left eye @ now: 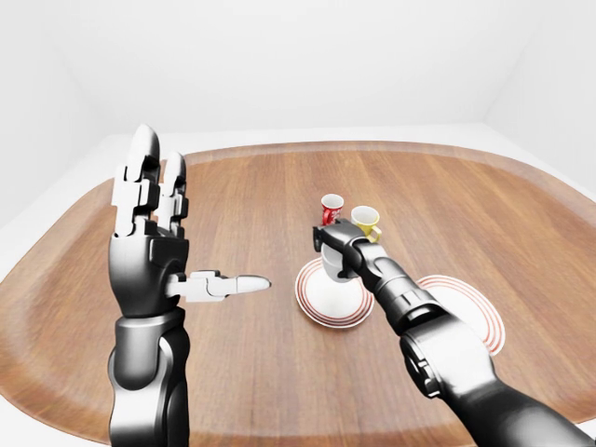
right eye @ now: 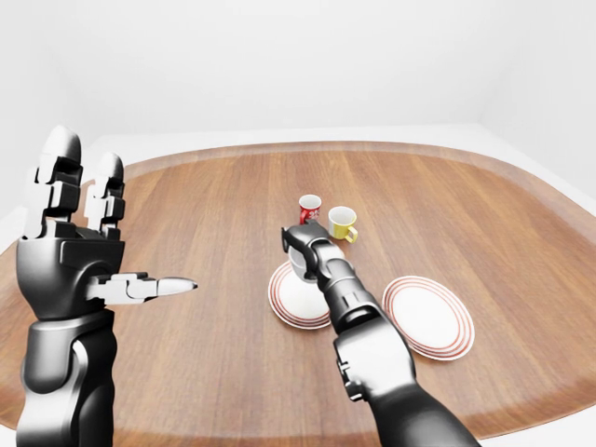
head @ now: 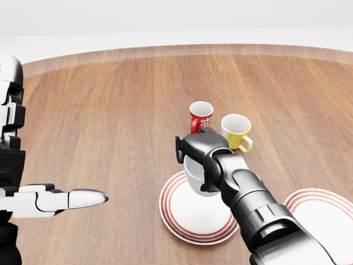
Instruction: Put the white mug on the left plate.
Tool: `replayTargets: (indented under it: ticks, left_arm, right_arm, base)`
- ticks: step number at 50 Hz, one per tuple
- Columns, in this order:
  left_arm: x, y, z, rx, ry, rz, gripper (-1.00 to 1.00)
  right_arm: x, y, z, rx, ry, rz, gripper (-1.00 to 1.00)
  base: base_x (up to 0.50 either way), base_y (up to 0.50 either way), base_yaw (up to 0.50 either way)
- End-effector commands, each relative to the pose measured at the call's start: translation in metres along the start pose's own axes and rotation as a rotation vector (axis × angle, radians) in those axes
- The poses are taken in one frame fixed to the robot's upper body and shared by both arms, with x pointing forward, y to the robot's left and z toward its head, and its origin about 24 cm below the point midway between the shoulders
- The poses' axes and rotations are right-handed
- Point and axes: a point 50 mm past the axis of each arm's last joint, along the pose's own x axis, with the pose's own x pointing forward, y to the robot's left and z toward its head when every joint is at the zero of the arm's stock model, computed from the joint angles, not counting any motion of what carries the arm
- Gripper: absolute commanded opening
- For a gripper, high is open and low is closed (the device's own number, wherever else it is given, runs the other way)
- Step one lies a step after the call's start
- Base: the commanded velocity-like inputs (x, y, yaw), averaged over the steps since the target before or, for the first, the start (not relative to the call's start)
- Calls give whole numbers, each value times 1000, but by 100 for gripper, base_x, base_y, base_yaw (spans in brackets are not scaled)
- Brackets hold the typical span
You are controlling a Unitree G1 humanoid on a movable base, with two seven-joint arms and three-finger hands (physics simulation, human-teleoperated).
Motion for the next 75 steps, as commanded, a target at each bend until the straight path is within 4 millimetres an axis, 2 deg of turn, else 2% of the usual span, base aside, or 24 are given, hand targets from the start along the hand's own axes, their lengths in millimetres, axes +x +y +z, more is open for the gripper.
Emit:
replayTargets:
  ticks: [1,10,24,50,75]
  left_arm:
    - [-2,-1,-2,-1,12,-3,94]
    - [-1,-1,0,-2,3,-1,95]
    - [-1,0,-1,-2,5,-1,95]
    - [-2,0,-1,-3,10,-1,94]
    - [-1,1,-2,-2,11,0,95]
  right_arm:
    - [2,7,5,29,3,-32,-100]
    - [2,13,13,76,-14,-37,-100]
    - [1,22,10,148,1,-31,-100]
    - [-2,42,3,101,23,-23,-100]
    - [-3,44,2,102,26,-20,-100]
  base:
    - [0,0,0]
    - [0,0,0]
    - [0,0,0]
    - [0,0,0]
    - [0,0,0]
